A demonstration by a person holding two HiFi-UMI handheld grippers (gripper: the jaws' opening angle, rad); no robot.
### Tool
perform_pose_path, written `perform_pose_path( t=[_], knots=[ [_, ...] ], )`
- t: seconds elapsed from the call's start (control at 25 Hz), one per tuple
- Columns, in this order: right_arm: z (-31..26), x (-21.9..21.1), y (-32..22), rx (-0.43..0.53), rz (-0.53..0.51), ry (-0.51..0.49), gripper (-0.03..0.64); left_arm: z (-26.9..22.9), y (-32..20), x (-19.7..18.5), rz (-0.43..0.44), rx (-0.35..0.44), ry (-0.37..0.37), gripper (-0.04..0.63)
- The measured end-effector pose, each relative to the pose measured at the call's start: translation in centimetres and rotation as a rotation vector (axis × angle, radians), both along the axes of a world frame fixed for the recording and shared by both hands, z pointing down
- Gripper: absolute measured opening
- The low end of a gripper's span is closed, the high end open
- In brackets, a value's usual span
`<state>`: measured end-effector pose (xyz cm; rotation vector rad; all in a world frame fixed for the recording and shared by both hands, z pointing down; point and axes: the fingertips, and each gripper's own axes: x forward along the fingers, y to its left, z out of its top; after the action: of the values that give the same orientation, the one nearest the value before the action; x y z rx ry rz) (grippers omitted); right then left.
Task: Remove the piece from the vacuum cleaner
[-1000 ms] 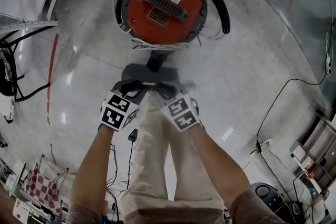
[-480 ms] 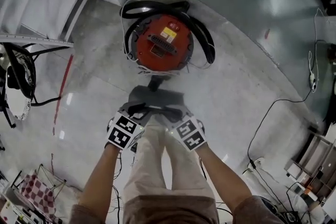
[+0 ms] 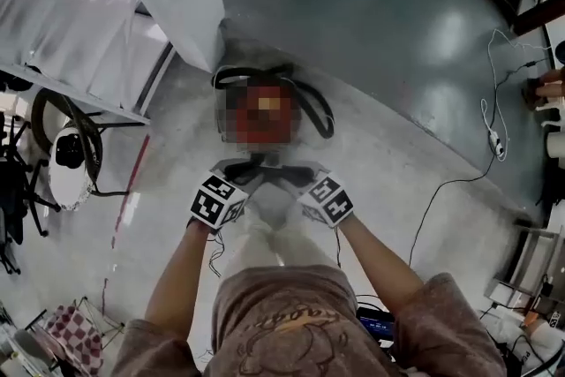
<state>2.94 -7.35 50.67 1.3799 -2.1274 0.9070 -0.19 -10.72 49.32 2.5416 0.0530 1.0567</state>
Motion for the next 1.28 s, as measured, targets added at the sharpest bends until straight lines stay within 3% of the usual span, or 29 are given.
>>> perform_pose_path(
  t=[0.32,0.64,0.88,1.28],
  knots=[
    [-13.5,4.4,-2.1,0.197,0.011,0.01,0.066,-13.8,-1.8,3.7,0.05,0.186,0.198,0.109],
    [-23.2,6.1,-2.7,0.329,0.147,-0.028,0.083,-23.1,-2.2,4.7,0.02,0.218,0.372,0.107],
    [-25.8,6.3,-1.4,0.424,0.263,0.005,0.087,-24.8,-1.2,4.3,-0.094,0.167,0.502,0.103],
    [-23.4,5.3,0.4,0.465,0.306,-0.029,0.086,-22.9,0.3,3.3,-0.122,0.231,0.526,0.101]
  ],
)
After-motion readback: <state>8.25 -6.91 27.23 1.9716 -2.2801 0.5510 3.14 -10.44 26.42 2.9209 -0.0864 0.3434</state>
